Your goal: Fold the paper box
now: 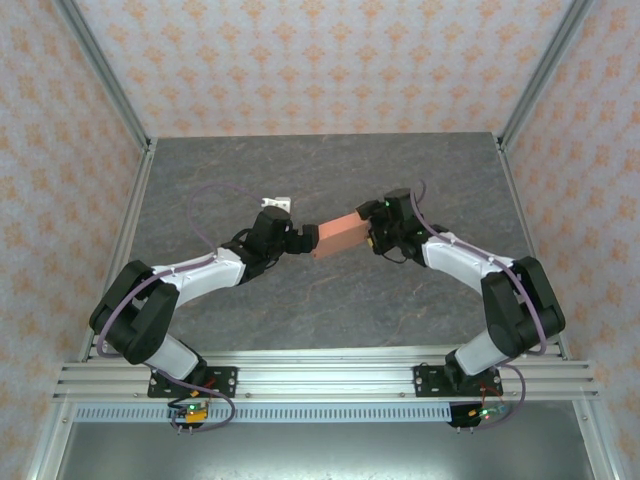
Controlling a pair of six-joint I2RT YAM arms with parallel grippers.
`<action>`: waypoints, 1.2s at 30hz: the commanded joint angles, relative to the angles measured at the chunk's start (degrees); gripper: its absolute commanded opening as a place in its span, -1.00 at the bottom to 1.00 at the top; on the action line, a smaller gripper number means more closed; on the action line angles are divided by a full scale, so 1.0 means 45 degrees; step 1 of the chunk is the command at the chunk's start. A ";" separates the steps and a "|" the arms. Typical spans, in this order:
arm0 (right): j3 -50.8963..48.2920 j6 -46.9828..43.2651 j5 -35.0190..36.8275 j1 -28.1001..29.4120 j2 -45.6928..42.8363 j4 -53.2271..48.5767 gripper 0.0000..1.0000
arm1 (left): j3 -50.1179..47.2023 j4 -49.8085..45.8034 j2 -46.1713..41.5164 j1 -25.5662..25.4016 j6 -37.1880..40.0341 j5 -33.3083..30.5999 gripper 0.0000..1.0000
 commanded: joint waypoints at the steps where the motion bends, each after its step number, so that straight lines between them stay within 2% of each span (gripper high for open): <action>1: -0.1171 0.0660 0.0448 0.0028 -0.0120 0.0452 0.48 | -0.0211 -0.1194 0.0339 -0.0104 0.0261 -0.0012 0.97; 11: 0.0683 -0.0173 -0.0288 0.0011 -0.0357 -0.0702 0.49 | 0.0012 -0.1359 0.0384 -0.0100 0.0210 0.0116 0.97; 20: -0.1074 0.0008 -0.0137 0.0203 0.0093 -0.0123 0.48 | 0.0213 -0.1400 0.0347 -0.0099 -0.0006 0.0041 0.97; 25: -0.0627 -0.0238 -0.0198 0.0212 -0.0401 -0.0364 0.48 | 0.0517 -0.1616 0.0114 -0.0101 0.0108 0.0019 0.97; 29: 0.0394 -0.0872 -0.0149 0.0239 -0.0890 -0.1304 0.49 | 0.0915 -0.1904 -0.0356 -0.0091 0.0128 -0.0070 0.97; 36: 0.0547 -0.0321 -0.0677 0.1147 -0.0634 -0.0549 0.49 | 0.1701 -0.2503 -0.1858 0.0045 0.0465 -0.0699 1.00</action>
